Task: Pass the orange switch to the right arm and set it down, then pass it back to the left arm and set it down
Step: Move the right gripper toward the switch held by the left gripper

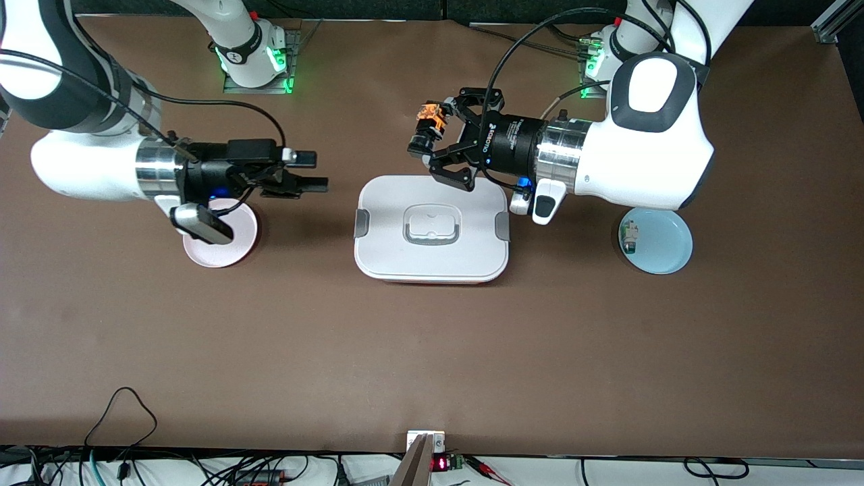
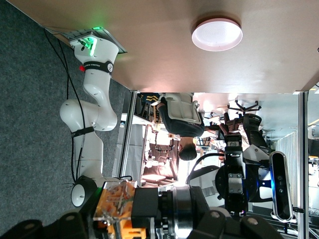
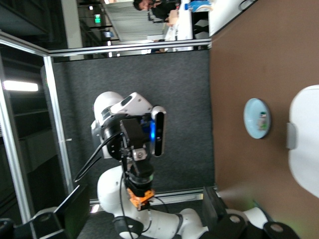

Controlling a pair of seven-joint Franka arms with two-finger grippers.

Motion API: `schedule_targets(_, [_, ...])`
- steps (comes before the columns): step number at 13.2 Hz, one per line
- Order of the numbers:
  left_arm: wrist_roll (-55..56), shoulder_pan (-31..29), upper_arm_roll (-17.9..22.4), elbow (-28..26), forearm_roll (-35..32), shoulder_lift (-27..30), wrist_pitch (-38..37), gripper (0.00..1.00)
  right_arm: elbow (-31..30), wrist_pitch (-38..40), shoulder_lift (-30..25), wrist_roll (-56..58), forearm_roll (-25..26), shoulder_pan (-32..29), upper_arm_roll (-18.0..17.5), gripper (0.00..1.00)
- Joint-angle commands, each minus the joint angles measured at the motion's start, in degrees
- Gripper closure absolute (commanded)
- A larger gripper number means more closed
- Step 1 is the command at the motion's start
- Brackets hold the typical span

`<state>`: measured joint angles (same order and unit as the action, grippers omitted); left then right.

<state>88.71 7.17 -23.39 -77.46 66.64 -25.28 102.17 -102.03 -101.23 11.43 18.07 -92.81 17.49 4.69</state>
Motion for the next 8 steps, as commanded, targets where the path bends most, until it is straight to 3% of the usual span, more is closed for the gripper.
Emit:
schedule_targets(1, [1.2,-0.6,-0.2,1.7,1.4,-0.9,-0.8,0.85,-3.9,-0.4,-1.2,3.9,-8.1,2.0,0.1,0.0])
schedule_targets(5, [1.4,-1.3,-0.2,1.7,2.2,-0.9,-0.8,0.85,-4.6,-0.3,-0.2,8.6,-9.8,3.2,0.1,0.0])
schedule_targets(8, [1.3,-1.3,-0.2,1.7,2.1,-0.9,-0.8,0.85,-5.8,-0.8,0.6,9.6,-18.9,7.3,0.1,0.0])
